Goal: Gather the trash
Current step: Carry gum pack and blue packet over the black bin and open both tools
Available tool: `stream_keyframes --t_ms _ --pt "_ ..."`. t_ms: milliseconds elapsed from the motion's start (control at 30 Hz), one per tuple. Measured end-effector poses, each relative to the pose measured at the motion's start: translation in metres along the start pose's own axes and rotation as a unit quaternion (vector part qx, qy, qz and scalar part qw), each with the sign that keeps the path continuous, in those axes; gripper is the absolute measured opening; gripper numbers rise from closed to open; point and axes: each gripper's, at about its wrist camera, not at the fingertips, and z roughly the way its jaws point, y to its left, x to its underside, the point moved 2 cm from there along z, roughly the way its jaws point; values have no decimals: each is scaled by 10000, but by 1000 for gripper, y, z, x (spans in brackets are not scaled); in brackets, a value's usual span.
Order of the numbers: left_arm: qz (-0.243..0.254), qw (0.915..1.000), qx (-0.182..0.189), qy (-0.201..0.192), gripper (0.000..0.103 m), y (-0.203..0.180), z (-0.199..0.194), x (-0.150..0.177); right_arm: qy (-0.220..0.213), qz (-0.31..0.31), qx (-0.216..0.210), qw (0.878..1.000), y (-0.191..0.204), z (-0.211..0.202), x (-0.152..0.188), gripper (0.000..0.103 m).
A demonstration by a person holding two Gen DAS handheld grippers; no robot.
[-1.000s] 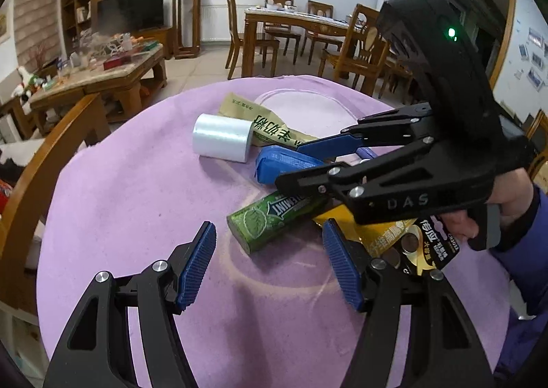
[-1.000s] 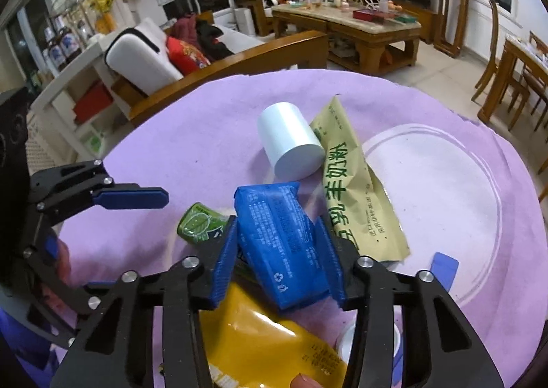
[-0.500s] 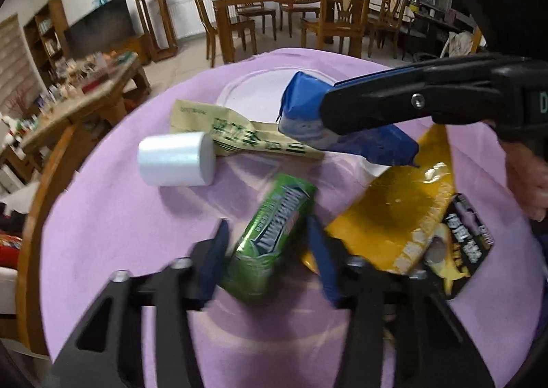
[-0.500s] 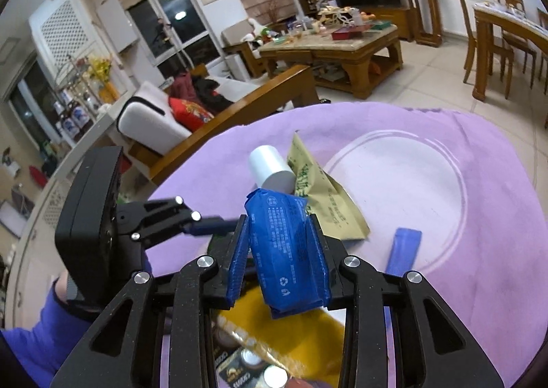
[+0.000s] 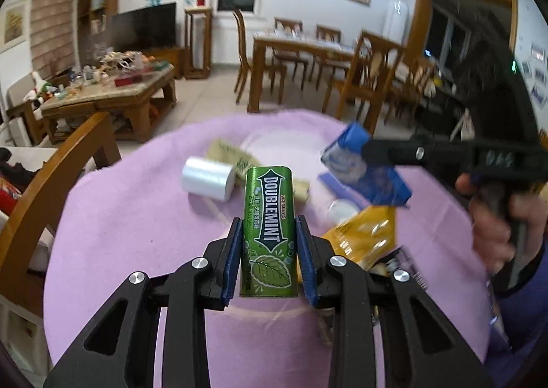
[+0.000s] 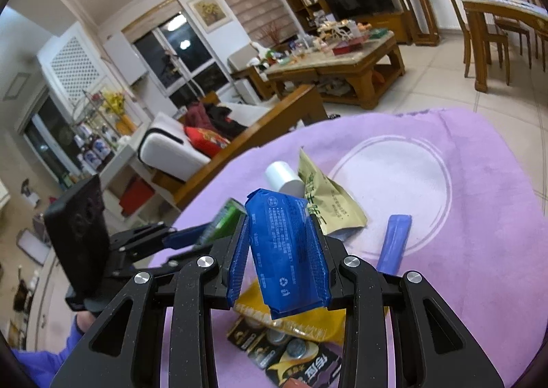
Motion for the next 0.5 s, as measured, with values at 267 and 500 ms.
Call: stream_keyframes --t_ms 267,500 --pt "-125 9992 138 -359 30 -41 -11 -29 -493 68 -24 9988 -6 -65 4 34" --pt "182 9980 500 -356 30 -110 10 -48 -1086 353 310 9930 -53 -154 19 34"
